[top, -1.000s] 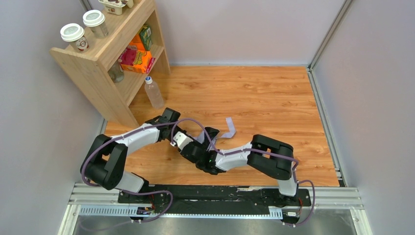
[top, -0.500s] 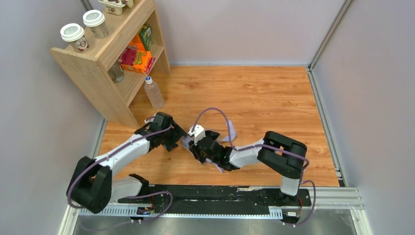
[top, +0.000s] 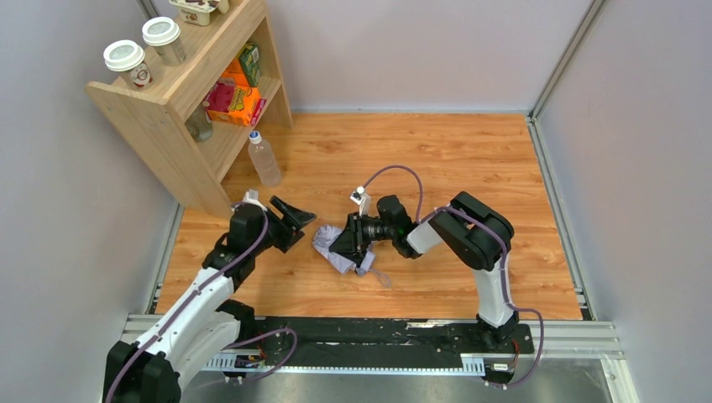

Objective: Put away the umbrella

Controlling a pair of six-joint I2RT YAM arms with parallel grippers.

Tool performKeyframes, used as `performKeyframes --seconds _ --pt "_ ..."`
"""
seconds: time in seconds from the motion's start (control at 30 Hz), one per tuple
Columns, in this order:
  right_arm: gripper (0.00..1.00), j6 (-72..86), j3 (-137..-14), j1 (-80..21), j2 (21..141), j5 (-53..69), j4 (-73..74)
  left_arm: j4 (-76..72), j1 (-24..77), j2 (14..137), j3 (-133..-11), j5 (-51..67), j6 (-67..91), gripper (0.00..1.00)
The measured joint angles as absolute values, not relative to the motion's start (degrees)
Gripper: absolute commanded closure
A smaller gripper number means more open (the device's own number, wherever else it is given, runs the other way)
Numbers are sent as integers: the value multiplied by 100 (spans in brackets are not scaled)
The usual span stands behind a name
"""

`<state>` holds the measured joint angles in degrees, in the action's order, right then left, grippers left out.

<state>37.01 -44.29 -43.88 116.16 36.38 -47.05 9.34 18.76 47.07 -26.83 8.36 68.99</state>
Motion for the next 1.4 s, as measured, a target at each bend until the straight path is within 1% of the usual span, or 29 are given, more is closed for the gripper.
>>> performKeyframes --seconds 0.13,0.27,0.37,0.63,0.87,1.07,1.1,1.17,1.2,1.23,1.27,1.33,1.37,1.4 --pt "100 4040 -4713 -4150 11913 4340 -4696 373 1879 4456 -1627 1214 7500 21" --pt "100 4250 -4829 -4045 12070 4663 -4759 -62 1890 4816 -1214 1385 7948 21" --pt "100 4309 -4875 -4016 12105 4762 -4735 -530 1968 5223 -1245 1431 8224 21" --pt "100 4241 -4993 -3992 12086 4860 -4429 -1208 2493 6368 -1522 1295 8897 20" --pt "100 4101 -5072 -3992 12049 4880 -4189 -941 2556 6812 -1887 1020 9037 20" --pt "100 3747 -5205 -3988 11920 4864 -3651 -523 2565 7832 -2561 1181 9000 20" --pt "100 3673 -5225 -3983 11883 4849 -3529 -471 2578 7968 -2679 1264 8995 23" --pt "100 3470 -5299 -3964 11804 4801 -3210 -316 2593 8088 -2836 1278 8971 34" --pt "100 3380 -5336 -3968 11784 4790 -3087 -228 2615 8112 -2882 1253 8952 49" --pt "100 3280 -5389 -3975 11760 4781 -2928 -180 2628 8119 -2888 1225 8938 56" --pt "100 3179 -5448 -3990 11740 4768 -2773 -121 2652 8121 -2891 1175 8888 64" --pt "100 3039 -5500 -4007 11697 4727 -2571 -84 2661 8121 -2926 1138 8882 76" --pt "100 2982 -5516 -4012 11675 4698 -2512 -78 2668 8123 -2950 1120 8866 79" --pt "100 2910 -5529 -4016 11651 4674 -2434 -69 2670 8128 -2965 1129 8853 89"
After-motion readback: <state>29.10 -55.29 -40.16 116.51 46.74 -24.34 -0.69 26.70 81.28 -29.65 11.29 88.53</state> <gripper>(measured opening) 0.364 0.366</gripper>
